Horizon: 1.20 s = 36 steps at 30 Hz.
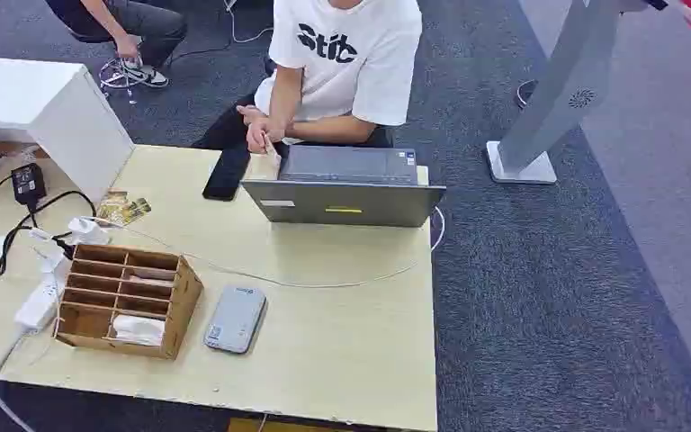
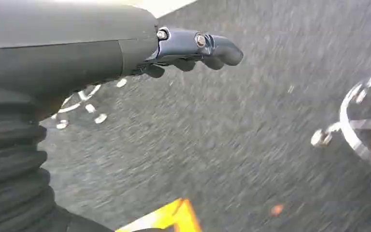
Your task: Pass the card to the sensor for recognition and then transmit it.
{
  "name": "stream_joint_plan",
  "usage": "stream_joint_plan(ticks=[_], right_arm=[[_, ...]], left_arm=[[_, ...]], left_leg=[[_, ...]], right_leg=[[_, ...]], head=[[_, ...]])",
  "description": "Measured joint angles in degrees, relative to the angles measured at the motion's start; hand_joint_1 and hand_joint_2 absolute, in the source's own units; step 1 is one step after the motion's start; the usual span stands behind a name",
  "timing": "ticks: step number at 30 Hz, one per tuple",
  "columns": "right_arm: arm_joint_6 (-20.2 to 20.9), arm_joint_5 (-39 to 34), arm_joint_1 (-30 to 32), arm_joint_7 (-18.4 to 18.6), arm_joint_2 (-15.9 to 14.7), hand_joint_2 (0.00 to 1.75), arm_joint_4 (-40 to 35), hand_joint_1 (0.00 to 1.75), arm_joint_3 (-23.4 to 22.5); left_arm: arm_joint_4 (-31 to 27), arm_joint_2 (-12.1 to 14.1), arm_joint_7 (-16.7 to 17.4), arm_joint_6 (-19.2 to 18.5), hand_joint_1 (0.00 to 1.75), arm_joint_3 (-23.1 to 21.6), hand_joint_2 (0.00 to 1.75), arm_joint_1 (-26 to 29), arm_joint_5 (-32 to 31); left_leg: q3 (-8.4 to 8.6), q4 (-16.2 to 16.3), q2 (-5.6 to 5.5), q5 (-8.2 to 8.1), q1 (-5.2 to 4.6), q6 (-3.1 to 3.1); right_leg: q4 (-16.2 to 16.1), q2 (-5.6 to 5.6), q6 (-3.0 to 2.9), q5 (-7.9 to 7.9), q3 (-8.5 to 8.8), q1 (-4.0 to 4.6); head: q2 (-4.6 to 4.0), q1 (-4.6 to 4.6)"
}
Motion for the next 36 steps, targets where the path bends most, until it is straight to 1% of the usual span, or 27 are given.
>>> stream_joint_plan(ticks=[4, 8, 10, 12, 19, 22, 28, 33, 36], right_arm=[[-0.39, -1.72, 0.36, -0.28, -0.31, 1.75, 0.37, 0.0, 0.37], [-0.59, -2.99, 0.43, -0.48, -0.44, 1.75, 0.74, 0.0, 1.51], [-0.61, -3.5, 0.43, -0.5, -0.44, 1.75, 0.79, 0.0, 1.99], [-0.66, -4.04, 0.45, -0.53, -0.44, 1.75, 0.81, 0.0, 2.56], [-0.72, -5.53, 0.43, -0.52, -0.37, 1.75, 1.01, 0.0, 3.76], [-0.72, -5.94, 0.43, -0.41, -0.26, 1.75, 1.09, 0.0, 4.35], [-0.72, -6.91, 0.42, 0.18, 0.04, 1.75, 1.14, 0.0, 5.81], [-0.72, -7.89, 0.37, 0.66, 0.59, 1.75, 1.16, 0.0, 7.3], [-0.72, -8.48, 0.34, 1.2, 0.98, 1.75, 1.16, 0.0, 8.48]], left_arm=[[-3.09, 0.35, -3.64, 0.87, 0.0, 6.91, 1.75, -0.19, -2.49], [-7.56, 0.37, -8.81, 1.29, 0.0, 11.78, 1.75, -0.79, -0.91], [-11.07, 0.0, -11.35, 1.29, 0.0, 12.82, 1.75, -0.85, 0.46], [-14.52, -0.63, -12.98, 1.05, 0.0, 13.11, 1.75, -0.78, 1.94], [-27.79, -3.72, -15.84, -1.45, 0.0, 13.13, 1.75, -0.06, 6.23], [-33.43, -4.68, -16.72, -2.43, 0.0, 12.12, 1.75, 0.98, 7.89], [-44.9, -6.49, -17.79, -3.7, 0.0, 7.68, 1.75, 3.25, 10.49], [-55.22, -7.65, -18.82, -4.61, 0.0, 2.09, 1.75, 5.35, 11.41], [-60.66, -7.83, -19.23, -4.74, 0.0, -1.87, 1.75, 6.8, 11.48]], left_leg=[[0.01, 0.0, 0.0, 0.0, 0.0, 0.0], [0.01, 0.0, 0.0, 0.0, 0.0, 0.0], [0.01, 0.0, 0.0, 0.0, 0.01, 0.0], [0.0, 0.0, 0.0, 0.0, 0.01, 0.0], [0.01, 0.0, 0.0, 0.0, 0.0, 0.0], [0.02, 0.0, 0.0, 0.0, 0.0, 0.0], [0.03, 0.0, 0.0, 0.0, 0.01, 0.0], [0.04, 0.0, 0.0, 0.0, 0.01, 0.0], [0.04, 0.0, 0.0, 0.0, 0.01, 0.0]], right_leg=[[0.0, 0.0, 0.0, 0.0, -0.01, 0.0], [0.0, 0.0, 0.0, 0.0, 0.0, 0.0], [0.0, 0.0, 0.0, 0.0, 0.0, 0.01], [0.0, 0.0, 0.0, 0.0, 0.01, 0.0], [0.0, 0.0, 0.0, 0.0, 0.03, 0.0], [0.0, 0.0, -0.01, -0.01, 0.01, 0.0], [0.01, -0.01, -0.03, -0.02, 0.01, 0.01], [0.01, 0.0, -0.02, -0.02, 0.03, 0.0], [0.0, 0.0, -0.02, -0.02, 0.04, 0.0]], head=[[0.0, 0.0], [0.0, -0.02], [0.0, -0.02], [0.0, -0.02], [0.0, 0.0], [0.0, 0.0], [0.0, 0.0], [0.0, 0.0], [0.0, 0.0]])
